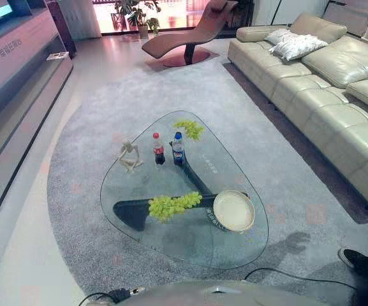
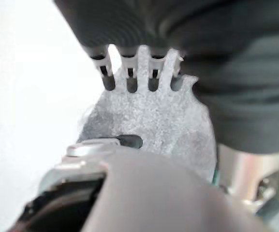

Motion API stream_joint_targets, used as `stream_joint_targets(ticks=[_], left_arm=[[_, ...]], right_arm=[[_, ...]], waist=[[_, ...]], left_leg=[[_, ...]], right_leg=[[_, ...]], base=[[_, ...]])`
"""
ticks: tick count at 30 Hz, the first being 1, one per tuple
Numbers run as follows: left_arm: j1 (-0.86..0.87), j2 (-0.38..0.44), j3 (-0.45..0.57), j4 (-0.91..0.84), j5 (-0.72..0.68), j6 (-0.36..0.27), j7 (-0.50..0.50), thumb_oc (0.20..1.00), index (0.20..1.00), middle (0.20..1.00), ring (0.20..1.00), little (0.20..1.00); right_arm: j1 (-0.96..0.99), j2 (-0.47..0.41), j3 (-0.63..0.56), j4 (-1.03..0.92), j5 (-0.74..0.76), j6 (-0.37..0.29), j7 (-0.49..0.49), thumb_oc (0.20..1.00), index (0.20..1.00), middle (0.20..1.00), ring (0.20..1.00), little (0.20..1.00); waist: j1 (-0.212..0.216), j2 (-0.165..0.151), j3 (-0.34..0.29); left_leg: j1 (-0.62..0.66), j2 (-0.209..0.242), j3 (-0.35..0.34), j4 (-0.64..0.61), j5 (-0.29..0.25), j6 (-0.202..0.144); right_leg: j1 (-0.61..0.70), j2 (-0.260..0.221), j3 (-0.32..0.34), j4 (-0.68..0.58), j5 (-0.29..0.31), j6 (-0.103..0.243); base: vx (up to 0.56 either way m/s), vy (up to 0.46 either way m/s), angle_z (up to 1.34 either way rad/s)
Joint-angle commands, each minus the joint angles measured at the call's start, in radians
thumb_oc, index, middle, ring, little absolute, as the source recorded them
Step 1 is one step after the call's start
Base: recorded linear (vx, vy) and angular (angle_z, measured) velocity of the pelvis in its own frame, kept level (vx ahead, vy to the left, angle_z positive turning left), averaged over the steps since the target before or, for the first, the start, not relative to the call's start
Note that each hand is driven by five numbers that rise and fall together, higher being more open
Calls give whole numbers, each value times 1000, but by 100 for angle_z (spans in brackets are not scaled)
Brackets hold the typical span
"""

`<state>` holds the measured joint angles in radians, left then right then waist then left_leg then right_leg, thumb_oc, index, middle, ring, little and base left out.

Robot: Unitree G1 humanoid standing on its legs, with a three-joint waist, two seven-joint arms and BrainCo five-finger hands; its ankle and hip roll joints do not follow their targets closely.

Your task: Pick up fruits into the plate

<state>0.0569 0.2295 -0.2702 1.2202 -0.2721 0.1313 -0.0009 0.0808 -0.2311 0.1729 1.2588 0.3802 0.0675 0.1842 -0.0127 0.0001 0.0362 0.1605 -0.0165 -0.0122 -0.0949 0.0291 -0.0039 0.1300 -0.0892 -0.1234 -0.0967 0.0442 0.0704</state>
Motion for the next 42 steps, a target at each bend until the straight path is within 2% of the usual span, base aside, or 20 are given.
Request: stream_joint_targets(ticks=[1, 4, 8, 10, 13, 18, 22, 25, 30, 31, 32, 36, 39, 42], left_arm=[[-84, -24, -5, 20, 34, -18, 9, 1000, 1000, 1000, 1000, 1000], [-88, -19, 6, 27, 25, 2, 19, 1000, 1000, 1000, 1000, 1000], [-85, -19, 19, 43, 39, -2, 27, 1000, 1000, 1000, 1000, 1000], [-89, -24, 15, 51, 87, -28, 42, 1000, 1000, 1000, 1000, 1000], [-91, -24, 11, 49, 108, -29, 44, 1000, 1000, 1000, 1000, 1000], [-136, -18, -47, 22, 154, -85, 102, 1000, 1000, 1000, 1000, 1000], [-220, 1, -93, -57, 137, -146, 170, 1000, 1000, 1000, 1000, 1000], [-280, 24, -110, -128, 143, -161, 211, 1000, 1000, 1000, 1000, 1000], [-406, 123, -151, -319, 192, -117, 280, 1000, 1000, 1000, 1000, 1000], [-406, 123, -151, -319, 192, -117, 280, 1000, 1000, 1000, 1000, 1000], [-446, 179, -164, -386, 203, -109, 296, 1000, 1000, 1000, 1000, 1000], [-540, 309, -191, -531, 258, -60, 310, 1000, 1000, 1000, 1000, 1000], [-647, 372, -215, -593, 305, 2, 306, 1000, 1000, 1000, 1000, 1000], [-747, 401, -248, -608, 350, 41, 296, 1000, 1000, 1000, 1000, 1000]], right_arm=[[-86, 20, 33, 50, -11, 1, 21, 1000, 1000, 1000, 1000, 1000], [-90, 15, 31, 55, -14, 2, 25, 1000, 1000, 1000, 1000, 1000], [-92, 17, 33, 57, -13, 4, 22, 1000, 1000, 1000, 1000, 1000], [-96, 19, 38, 58, -21, 4, 21, 1000, 1000, 1000, 1000, 1000], [-98, 20, 40, 57, -23, 6, 19, 1000, 1000, 1000, 1000, 1000], [-119, 7, 71, 37, -25, 7, 12, 1000, 1000, 1000, 1000, 1000], [-170, -25, 109, -6, 12, -4, 7, 1000, 1000, 1000, 1000, 1000], [-213, -47, 121, -34, 49, -18, 4, 1000, 1000, 1000, 1000, 1000], [-281, -95, 162, -121, 100, -46, -1, 1000, 1000, 1000, 1000, 1000], [-281, -95, 162, -121, 100, -46, -1, 1000, 1000, 1000, 1000, 1000], [-296, -111, 177, -169, 118, -43, -12, 1000, 1000, 1000, 1000, 1000], [-320, -147, 187, -246, 146, -59, -28, 1000, 1000, 1000, 1000, 1000], [-350, -158, 187, -257, 165, -76, -31, 1000, 1000, 1000, 1000, 1000], [-377, -160, 195, -260, 169, -81, -32, 1000, 1000, 1000, 1000, 1000]], waist=[[18, 14, 71], [18, 15, 72], [19, 14, 74], [18, 11, 79], [17, 11, 81], [9, 12, 108], [-2, 24, 162], [-9, 32, 213], [-19, 37, 325], [-19, 37, 325], [-24, 39, 361], [-35, 46, 441], [-41, 48, 484], [-47, 47, 484]], left_leg=[[41, -23, 48, 23, -107, 17], [40, -22, 50, 21, -106, 16], [38, -20, 52, 21, -105, 15], [36, -18, 56, 20, -104, 14], [35, -18, 57, 20, -103, 13], [15, -13, 61, 22, -95, 13], [-39, -6, 65, 42, -81, 10], [-81, -3, 62, 59, -73, 9], [-178, 1, 45, 96, -50, 5], [-178, 1, 45, 96, -50, 5], [-214, 1, 41, 113, -44, 2], [-312, -4, 26, 161, -24, -6], [-370, -8, 19, 184, -14, -8], [-438, -11, 19, 201, -9, -8]], right_leg=[[21, 15, 10, 48, -40, 11], [20, 16, 10, 46, -39, 12], [19, 16, 10, 45, -38, 12], [15, 17, 13, 46, -37, 12], [13, 17, 13, 47, -36, 12], [-12, 21, 25, 52, -31, 12], [-77, 23, 40, 73, -23, 5], [-124, 28, 51, 91, -18, -1], [-223, 42, 69, 135, -11, -12], [-223, 42, 69, 135, -11, -12], [-259, 47, 71, 154, -12, -17], [-365, 54, 70, 220, -15, -28], [-428, 59, 67, 259, -20, -32], [-499, 59, 62, 282, -20, -31]], base=[[-236, -91, -4], [0, 0, 0], [0, 0, 0], [0, 0, 0], [0, 0, 0], [-6, -1, -1], [-77, 14, -4], [-146, 2, -4], [-130, -34, -12], [-102, -42, -4], [-106, -39, -5], [-135, -37, -7], [-83, -42, -1], [-43, -45, -4]])
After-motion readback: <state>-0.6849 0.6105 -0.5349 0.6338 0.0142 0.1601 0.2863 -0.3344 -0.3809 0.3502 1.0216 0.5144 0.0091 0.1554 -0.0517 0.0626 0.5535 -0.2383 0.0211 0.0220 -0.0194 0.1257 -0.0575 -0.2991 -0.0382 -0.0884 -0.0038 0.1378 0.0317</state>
